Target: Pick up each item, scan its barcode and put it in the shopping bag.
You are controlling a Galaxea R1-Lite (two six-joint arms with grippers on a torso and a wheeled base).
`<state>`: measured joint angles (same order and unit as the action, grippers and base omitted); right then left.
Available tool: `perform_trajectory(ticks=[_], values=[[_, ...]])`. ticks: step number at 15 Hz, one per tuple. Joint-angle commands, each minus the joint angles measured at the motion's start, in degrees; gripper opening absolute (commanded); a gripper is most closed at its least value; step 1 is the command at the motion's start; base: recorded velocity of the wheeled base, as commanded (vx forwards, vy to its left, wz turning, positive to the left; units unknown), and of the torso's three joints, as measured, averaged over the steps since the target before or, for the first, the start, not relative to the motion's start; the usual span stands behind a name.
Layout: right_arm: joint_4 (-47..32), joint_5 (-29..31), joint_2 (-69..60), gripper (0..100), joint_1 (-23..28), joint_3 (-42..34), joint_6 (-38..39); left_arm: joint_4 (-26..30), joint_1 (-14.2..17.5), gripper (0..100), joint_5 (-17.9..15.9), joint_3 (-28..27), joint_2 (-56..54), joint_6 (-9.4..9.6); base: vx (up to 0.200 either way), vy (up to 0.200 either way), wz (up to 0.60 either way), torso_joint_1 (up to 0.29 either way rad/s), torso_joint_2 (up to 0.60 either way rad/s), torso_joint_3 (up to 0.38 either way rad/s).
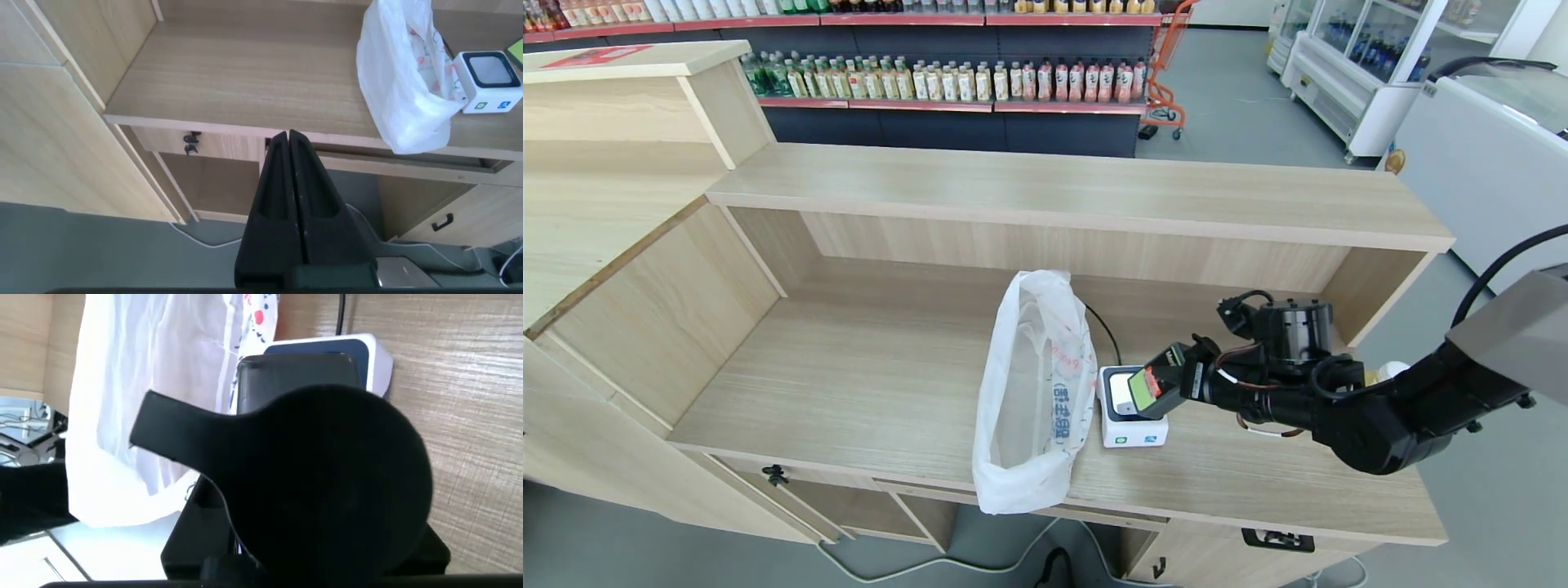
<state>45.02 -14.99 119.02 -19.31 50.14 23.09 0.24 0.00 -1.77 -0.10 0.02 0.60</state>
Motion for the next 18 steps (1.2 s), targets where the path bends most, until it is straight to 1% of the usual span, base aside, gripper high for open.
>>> perform_trajectory(ticks=[1,9,18], values=[[0.07,0.05,1.04,0,-0.55,0.31,0.03,0.02,0.00,0,0.01,0.01,-0.02,0.02,0.000,0.000,0.00,0.000,0.00,0.000],[0.16,0.14,5.52,0,-1.26,5.23,0.11,0.02,0.00,0,0.01,-0.08,-0.02,0.02,0.000,0.000,0.00,0.000,0.00,0.000],[0.33,0.14,7.19,0,-2.93,5.93,0.20,0.02,0.00,0,0.01,-0.08,-0.02,0.02,0.000,0.000,0.00,0.000,0.00,0.000]])
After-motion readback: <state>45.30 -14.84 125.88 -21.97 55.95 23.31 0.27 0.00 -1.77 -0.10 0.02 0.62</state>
